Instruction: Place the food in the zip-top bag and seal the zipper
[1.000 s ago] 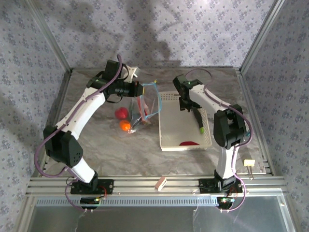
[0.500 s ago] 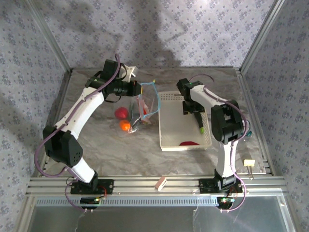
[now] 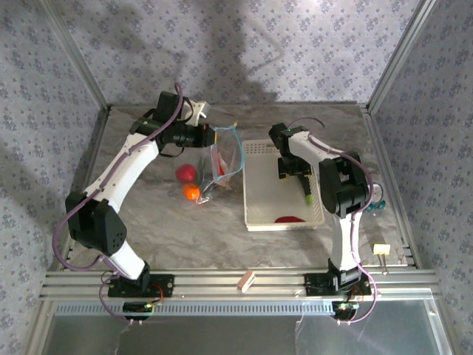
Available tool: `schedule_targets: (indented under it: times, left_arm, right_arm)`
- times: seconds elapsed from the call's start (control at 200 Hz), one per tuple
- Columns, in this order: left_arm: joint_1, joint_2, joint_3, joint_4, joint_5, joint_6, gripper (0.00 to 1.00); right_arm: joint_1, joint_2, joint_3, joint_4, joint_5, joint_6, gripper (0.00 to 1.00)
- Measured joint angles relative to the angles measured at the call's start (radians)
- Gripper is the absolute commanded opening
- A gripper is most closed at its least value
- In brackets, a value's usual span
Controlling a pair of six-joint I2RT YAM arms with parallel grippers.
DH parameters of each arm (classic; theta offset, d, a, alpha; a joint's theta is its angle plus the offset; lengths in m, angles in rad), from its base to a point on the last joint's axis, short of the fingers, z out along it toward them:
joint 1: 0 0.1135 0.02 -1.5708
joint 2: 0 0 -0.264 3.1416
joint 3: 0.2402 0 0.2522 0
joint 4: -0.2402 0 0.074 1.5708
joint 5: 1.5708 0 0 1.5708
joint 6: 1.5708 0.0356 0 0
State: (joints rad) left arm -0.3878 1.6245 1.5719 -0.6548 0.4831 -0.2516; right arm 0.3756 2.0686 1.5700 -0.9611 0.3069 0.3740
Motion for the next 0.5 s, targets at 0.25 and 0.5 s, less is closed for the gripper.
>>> schedule_targets:
  times: [0.25,0.5]
  left_arm:
    - [0.002,0.0,0.0,0.0,0.0,0.0,0.09]
    - [0.002,0.0,-0.002,0.0,0.0,0.0,0.09]
  right_arm:
    - [0.067,-0.024,0.002,0.036,-0.171,-0.031,0.65]
    - [0.146,-0.041,-0.004,0.116,-0.447,-0.088,0.65]
